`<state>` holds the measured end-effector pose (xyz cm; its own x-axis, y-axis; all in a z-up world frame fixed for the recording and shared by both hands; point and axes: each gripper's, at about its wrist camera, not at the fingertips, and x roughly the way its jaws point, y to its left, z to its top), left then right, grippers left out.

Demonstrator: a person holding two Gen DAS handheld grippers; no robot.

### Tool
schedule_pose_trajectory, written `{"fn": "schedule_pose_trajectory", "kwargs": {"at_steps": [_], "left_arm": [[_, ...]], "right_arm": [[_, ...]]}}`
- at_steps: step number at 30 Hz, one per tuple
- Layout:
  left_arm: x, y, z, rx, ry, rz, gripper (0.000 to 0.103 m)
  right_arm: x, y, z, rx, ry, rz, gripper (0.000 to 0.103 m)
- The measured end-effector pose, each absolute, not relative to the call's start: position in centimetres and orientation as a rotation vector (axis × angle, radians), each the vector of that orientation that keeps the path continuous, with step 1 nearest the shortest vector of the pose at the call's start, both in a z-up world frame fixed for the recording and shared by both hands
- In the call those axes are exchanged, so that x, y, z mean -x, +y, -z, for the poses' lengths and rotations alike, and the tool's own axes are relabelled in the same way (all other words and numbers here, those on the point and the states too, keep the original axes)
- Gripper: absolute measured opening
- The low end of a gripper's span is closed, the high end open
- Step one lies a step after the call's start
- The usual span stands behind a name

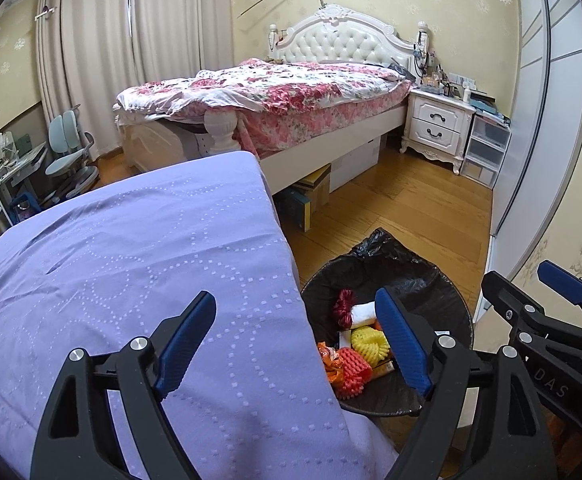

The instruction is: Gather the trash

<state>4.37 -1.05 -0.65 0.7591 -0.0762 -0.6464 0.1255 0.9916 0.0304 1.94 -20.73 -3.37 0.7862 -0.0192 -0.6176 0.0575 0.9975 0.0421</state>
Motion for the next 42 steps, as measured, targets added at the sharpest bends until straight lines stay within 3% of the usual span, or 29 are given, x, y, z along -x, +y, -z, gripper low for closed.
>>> {"fn": "schedule_pose_trajectory", "kwargs": {"at_steps": [12,42], "left_arm": [[-1.9,0.7,-1.3,-0.054,0.646,0.079,0.082],[2.2,3.8,-1.1,-0.020,0.622,0.023,0.083]], "right_arm": [[0.6,-19.2,1.5,-0.033,0.618,0.022,0.085],[3.6,-17.4,0.7,-0.020,0.593,-0.004,0.086]]}}
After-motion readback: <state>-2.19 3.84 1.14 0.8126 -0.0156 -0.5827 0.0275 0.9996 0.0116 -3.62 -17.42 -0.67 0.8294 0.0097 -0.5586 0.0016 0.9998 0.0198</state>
